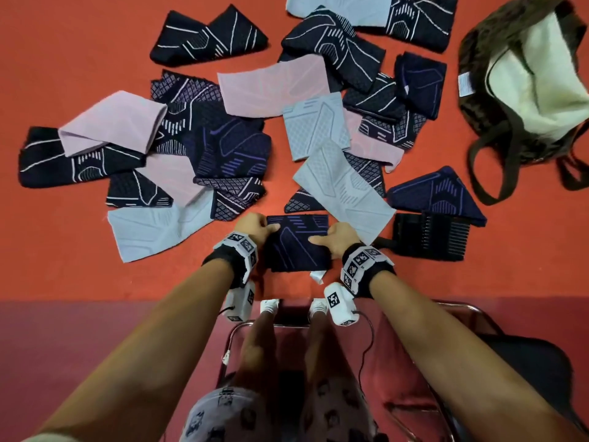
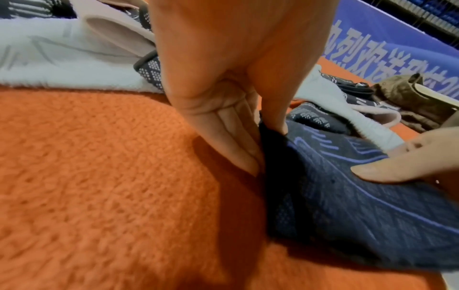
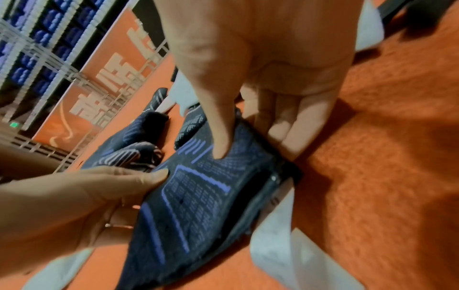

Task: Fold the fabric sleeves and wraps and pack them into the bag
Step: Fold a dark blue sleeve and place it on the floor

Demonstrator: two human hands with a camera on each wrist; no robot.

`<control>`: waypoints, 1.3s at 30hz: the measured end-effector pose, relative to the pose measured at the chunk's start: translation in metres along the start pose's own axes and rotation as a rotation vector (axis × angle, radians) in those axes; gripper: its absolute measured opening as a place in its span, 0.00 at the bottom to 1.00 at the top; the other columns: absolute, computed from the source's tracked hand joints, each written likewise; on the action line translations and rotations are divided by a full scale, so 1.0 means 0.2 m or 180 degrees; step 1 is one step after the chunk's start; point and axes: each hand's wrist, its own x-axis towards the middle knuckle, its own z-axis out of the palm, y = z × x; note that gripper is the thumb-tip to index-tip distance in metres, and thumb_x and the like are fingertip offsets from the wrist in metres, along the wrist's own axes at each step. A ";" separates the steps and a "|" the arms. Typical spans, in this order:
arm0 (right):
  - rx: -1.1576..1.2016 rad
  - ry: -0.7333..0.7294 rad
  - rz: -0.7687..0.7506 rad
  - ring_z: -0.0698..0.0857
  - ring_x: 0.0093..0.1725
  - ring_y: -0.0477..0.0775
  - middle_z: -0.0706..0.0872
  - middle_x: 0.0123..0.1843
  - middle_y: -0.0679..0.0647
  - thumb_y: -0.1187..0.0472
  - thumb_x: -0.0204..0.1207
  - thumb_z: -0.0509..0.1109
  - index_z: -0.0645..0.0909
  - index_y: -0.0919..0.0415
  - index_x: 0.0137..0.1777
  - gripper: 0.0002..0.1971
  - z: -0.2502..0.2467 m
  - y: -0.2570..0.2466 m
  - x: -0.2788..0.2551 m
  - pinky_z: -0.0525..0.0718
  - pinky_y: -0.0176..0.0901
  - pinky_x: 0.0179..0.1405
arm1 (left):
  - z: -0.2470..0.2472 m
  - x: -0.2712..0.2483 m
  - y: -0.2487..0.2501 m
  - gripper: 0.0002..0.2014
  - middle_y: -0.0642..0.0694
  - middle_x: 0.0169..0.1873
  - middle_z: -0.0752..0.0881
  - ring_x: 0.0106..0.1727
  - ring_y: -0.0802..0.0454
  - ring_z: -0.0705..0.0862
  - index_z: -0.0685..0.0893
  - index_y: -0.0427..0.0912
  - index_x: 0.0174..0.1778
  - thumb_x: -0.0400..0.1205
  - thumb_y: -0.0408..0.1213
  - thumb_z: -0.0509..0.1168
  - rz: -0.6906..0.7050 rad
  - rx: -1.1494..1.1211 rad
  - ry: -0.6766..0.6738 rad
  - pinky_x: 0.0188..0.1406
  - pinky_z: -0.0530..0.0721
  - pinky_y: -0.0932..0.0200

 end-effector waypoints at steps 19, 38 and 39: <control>0.0469 0.1667 -0.0261 0.86 0.54 0.64 0.88 0.50 0.64 0.61 0.71 0.72 0.82 0.58 0.40 0.02 -0.85 -0.01 -0.10 0.82 0.54 0.60 | 0.02 -0.08 0.81 0.08 0.44 0.45 0.87 0.49 0.45 0.84 0.81 0.44 0.49 0.78 0.42 0.68 0.1348 0.0280 0.0115 0.45 0.76 0.59; -0.0764 0.1091 0.0588 0.82 0.57 0.63 0.85 0.56 0.63 0.63 0.70 0.75 0.79 0.64 0.51 0.12 -1.35 0.54 0.20 0.79 0.46 0.54 | 0.53 0.16 1.25 0.27 0.36 0.65 0.74 0.66 0.37 0.73 0.71 0.41 0.73 0.77 0.35 0.66 0.2308 0.1975 -0.0388 0.67 0.71 0.47; -0.0549 0.1162 0.0462 0.82 0.52 0.60 0.85 0.50 0.61 0.64 0.71 0.74 0.78 0.62 0.45 0.08 -1.35 0.55 0.20 0.77 0.44 0.49 | 0.52 0.16 1.26 0.23 0.35 0.64 0.77 0.65 0.37 0.75 0.74 0.40 0.71 0.78 0.32 0.64 0.2253 0.1876 -0.0313 0.64 0.72 0.49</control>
